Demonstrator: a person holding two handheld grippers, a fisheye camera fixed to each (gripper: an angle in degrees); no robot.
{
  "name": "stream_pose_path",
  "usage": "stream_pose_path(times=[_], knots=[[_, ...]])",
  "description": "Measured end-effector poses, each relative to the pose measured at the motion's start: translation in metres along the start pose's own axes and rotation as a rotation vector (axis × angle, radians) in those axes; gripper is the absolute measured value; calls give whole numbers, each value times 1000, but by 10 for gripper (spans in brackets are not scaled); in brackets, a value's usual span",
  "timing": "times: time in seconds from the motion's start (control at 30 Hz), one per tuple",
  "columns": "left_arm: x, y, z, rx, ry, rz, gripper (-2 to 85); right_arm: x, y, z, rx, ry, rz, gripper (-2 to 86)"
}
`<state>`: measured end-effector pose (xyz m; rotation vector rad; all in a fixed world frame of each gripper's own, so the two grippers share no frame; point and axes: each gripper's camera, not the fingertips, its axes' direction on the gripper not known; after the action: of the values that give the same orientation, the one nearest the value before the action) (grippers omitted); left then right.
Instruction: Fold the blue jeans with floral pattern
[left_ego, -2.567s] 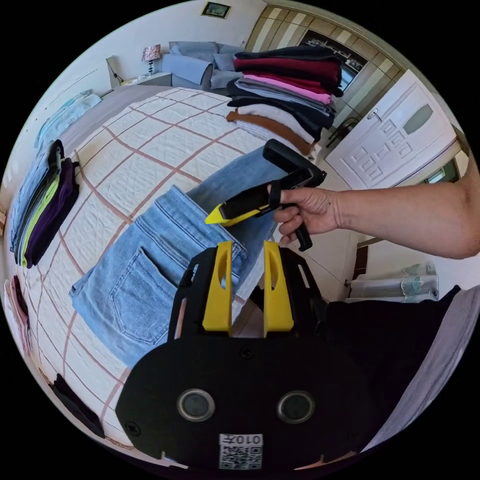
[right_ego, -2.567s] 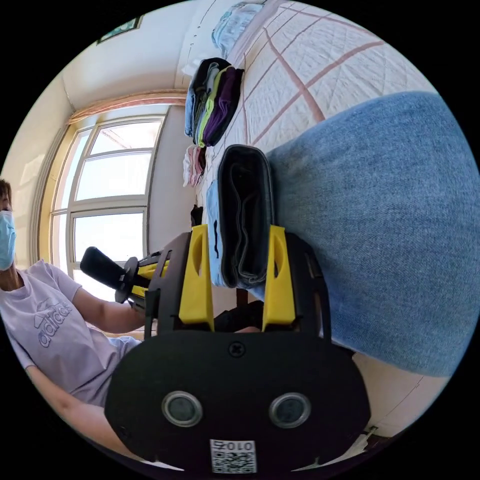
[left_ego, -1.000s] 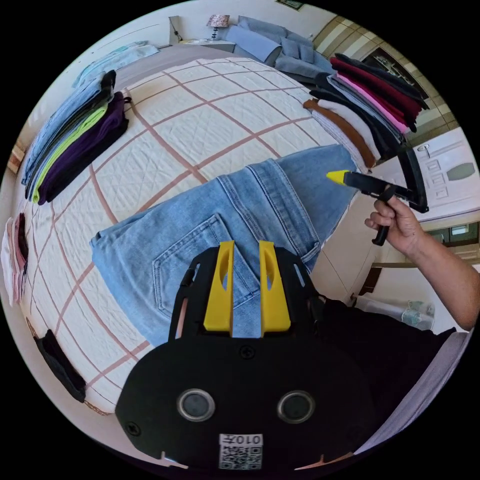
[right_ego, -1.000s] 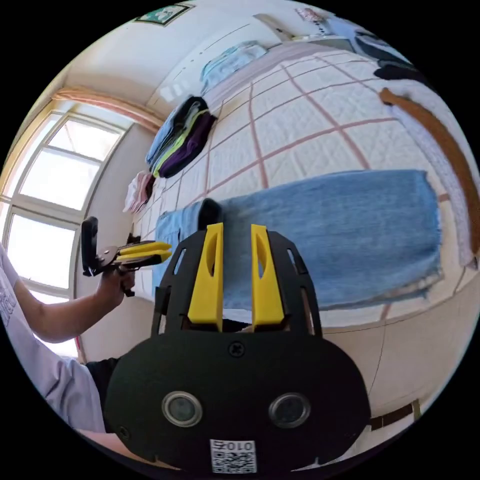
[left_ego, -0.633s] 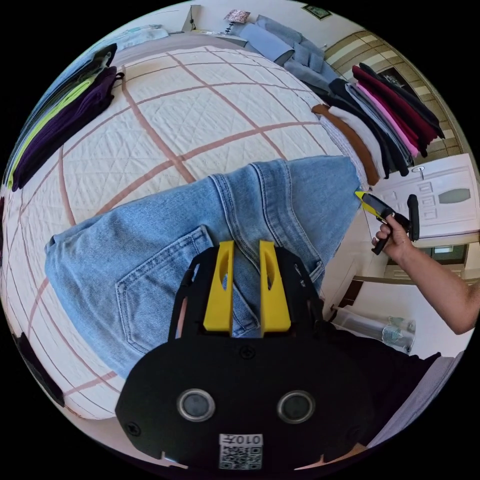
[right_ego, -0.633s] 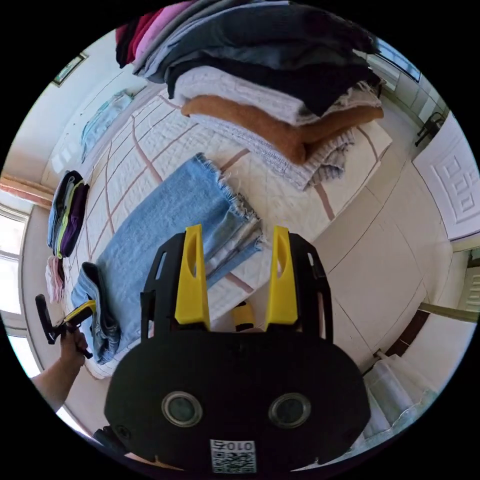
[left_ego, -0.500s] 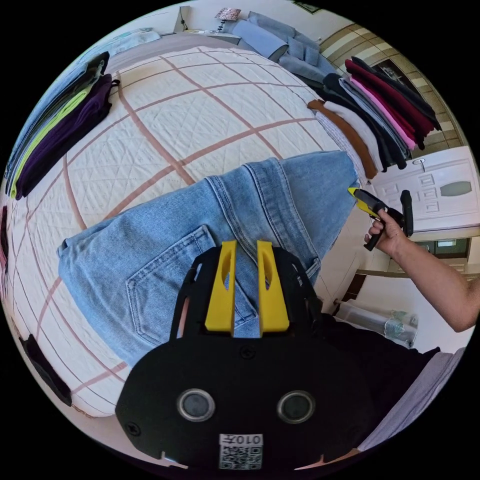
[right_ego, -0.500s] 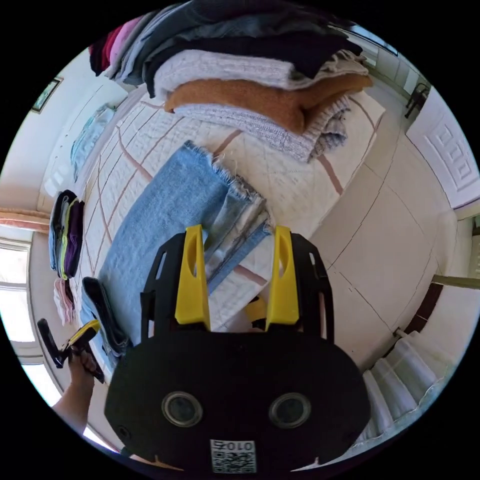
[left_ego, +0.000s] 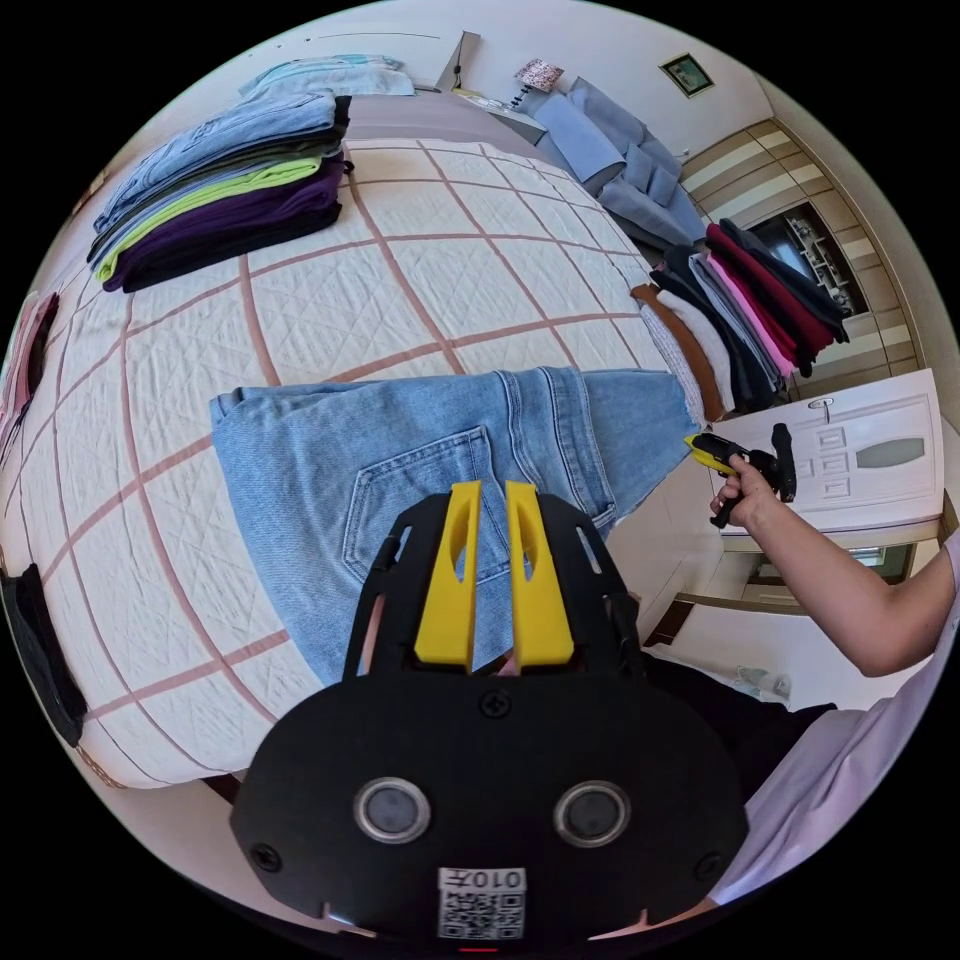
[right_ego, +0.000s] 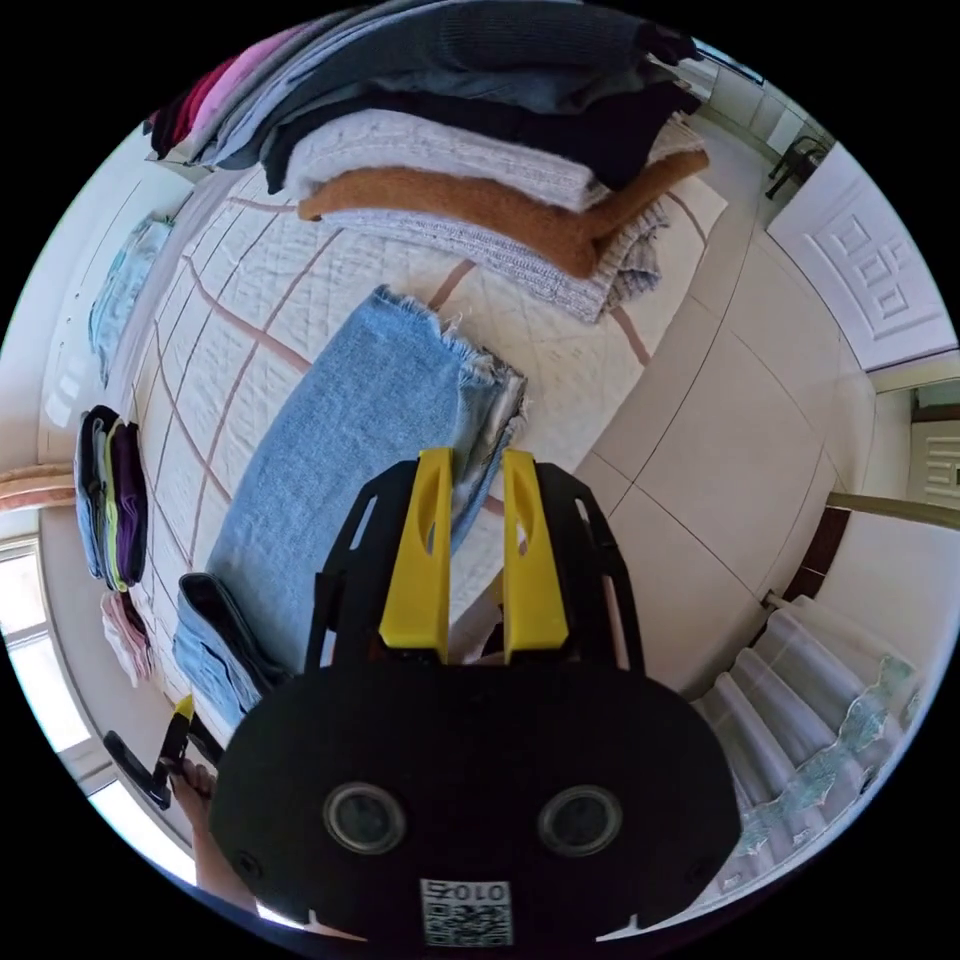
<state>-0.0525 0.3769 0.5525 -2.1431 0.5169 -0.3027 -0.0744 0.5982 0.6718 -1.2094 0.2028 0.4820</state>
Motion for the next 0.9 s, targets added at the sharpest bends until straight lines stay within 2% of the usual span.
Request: stream_pose_path(times=[0.07,0.2,0.27,0.33,0.4,0.47,0.57,0.67,0.77,0.83,0.9], knots=[[-10,1,-7,11,8,2,40,2,5,2,45,-53,-35,82],[-35,5,-17,23,8,16,35,17,4,12,6,-161,-23,63],[-48,8,-17,22,26,-8,35,28,6,9,-14,-309,62,55],[-61,11,-18,34,53,-41,38,17,13,-7,28,-312,44,53],[-67,11,-24,54,46,-39,42,-16,26,-37,122,-265,-161,52],[-73,11,-32,74,55,-25,49,-72,58,-81,218,-274,-504,52],[-93,13,-44,116,149,-14,65,-148,112,-121,195,-421,-874,51],[-127,19,-54,176,329,-18,84,-229,180,-123,109,-497,-1195,52],[-176,33,-57,218,522,-89,98,-293,238,-65,-28,-378,-1353,56],[-227,55,-46,244,671,-230,106,-319,261,-16,-159,-259,-1406,61],[-260,70,-32,199,695,-335,111,-332,270,19,-251,-159,-1391,64]])
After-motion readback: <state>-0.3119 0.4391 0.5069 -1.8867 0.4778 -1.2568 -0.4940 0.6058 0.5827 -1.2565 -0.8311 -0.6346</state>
